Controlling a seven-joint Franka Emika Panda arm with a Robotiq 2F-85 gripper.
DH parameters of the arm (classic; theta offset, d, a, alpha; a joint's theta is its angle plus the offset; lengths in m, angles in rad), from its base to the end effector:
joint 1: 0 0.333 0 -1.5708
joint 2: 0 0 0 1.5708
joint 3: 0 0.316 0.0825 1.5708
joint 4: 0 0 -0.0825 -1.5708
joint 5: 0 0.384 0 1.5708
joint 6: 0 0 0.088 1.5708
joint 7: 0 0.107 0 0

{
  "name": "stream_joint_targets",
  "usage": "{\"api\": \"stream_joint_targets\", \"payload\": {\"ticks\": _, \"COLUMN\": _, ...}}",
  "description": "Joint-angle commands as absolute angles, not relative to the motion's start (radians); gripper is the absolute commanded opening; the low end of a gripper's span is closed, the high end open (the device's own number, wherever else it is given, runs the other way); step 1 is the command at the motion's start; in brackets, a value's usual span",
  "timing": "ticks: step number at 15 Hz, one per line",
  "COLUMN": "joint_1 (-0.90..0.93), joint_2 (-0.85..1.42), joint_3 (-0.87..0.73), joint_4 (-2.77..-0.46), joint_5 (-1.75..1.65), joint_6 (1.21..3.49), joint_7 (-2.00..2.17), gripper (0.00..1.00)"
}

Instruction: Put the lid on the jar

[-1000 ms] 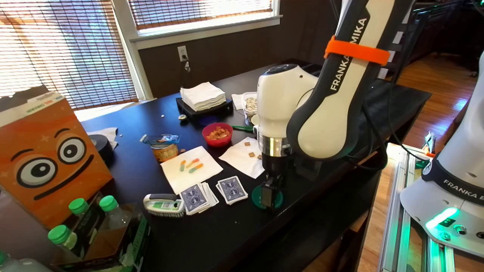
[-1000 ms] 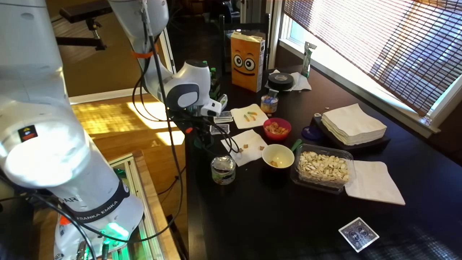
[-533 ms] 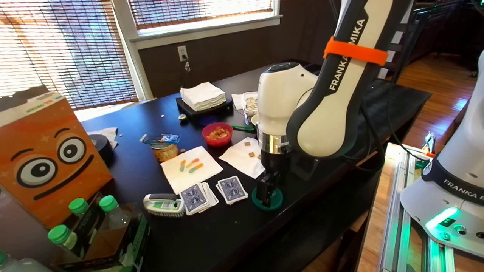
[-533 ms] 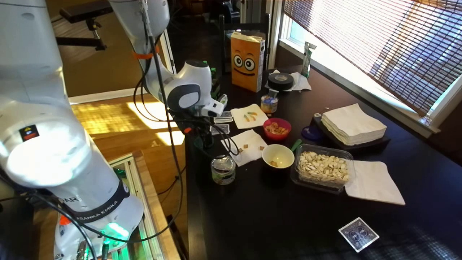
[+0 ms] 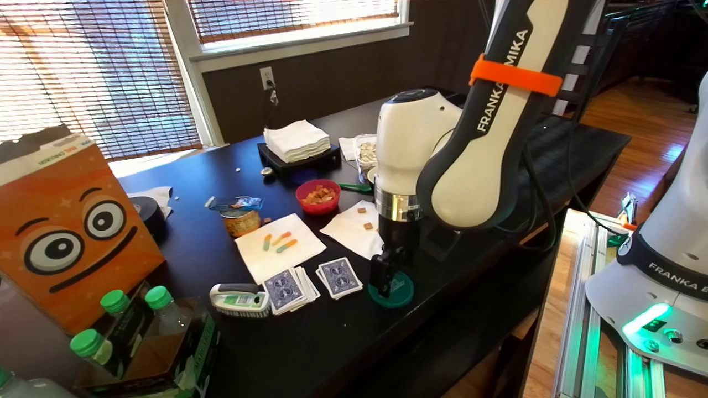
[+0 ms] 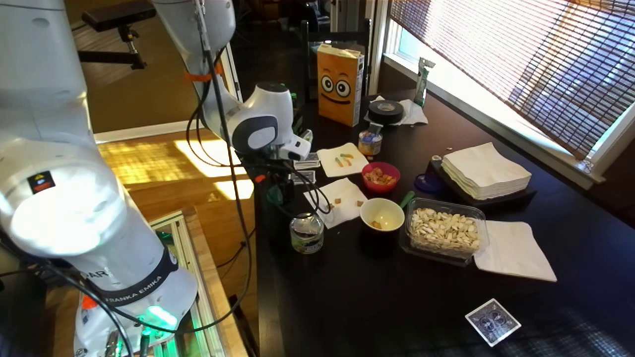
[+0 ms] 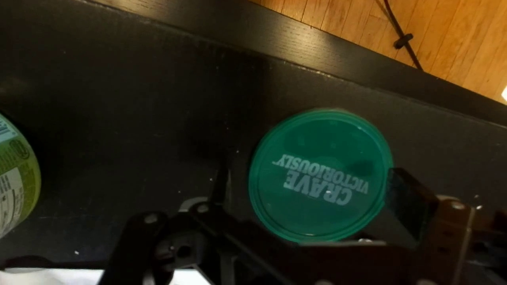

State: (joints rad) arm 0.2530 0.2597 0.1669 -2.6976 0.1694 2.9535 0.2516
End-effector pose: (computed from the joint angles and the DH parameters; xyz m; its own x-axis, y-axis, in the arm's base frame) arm 0.3672 0.1579 0.1484 0.9996 -0.0027 -0.0280 -0.0046 -0.9976 -0.0687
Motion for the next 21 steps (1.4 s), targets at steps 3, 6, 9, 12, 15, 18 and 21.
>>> {"api": "stream_joint_targets", "payload": {"ticks": 3, "joint_1": 0.215, "joint_2": 0.313, "joint_3": 0.216, "joint_4": -2.665, "joint_5": 0.199, "joint_6": 2.982, "joint_7": 0.238, "gripper": 1.0}}
{"api": "stream_joint_targets", "payload": {"ticks": 6, "joint_1": 0.217, "joint_2": 0.329, "joint_3": 0.211, "joint_4": -2.654, "joint_5": 0.19, "joint_6": 2.974, "joint_7": 0.246, "gripper": 1.0}}
{"api": "stream_joint_targets", "payload": {"ticks": 9, "joint_1": 0.219, "joint_2": 0.341, "joint_3": 0.206, "joint_4": -2.644, "joint_5": 0.185, "joint_6": 2.972, "joint_7": 0.249, "gripper": 1.0}}
{"api": "stream_joint_targets", "payload": {"ticks": 12, "joint_1": 0.217, "joint_2": 0.355, "joint_3": 0.207, "joint_4": -2.631, "joint_5": 0.187, "joint_6": 2.969, "joint_7": 0.247, "gripper": 1.0}}
{"api": "stream_joint_targets", "payload": {"ticks": 15, "joint_1": 0.218, "joint_2": 0.359, "joint_3": 0.207, "joint_4": -2.626, "joint_5": 0.186, "joint_6": 2.966, "joint_7": 0.247, "gripper": 1.0}}
{"api": "stream_joint_targets", "payload": {"ticks": 18, "joint_1": 0.22, "joint_2": 0.358, "joint_3": 0.203, "joint_4": -2.627, "joint_5": 0.183, "joint_6": 2.965, "joint_7": 0.248, "gripper": 0.84}}
{"api": "stream_joint_targets", "payload": {"ticks": 21, "joint_1": 0.218, "joint_2": 0.354, "joint_3": 0.202, "joint_4": -2.628, "joint_5": 0.184, "joint_6": 2.965, "joint_7": 0.248, "gripper": 0.62}}
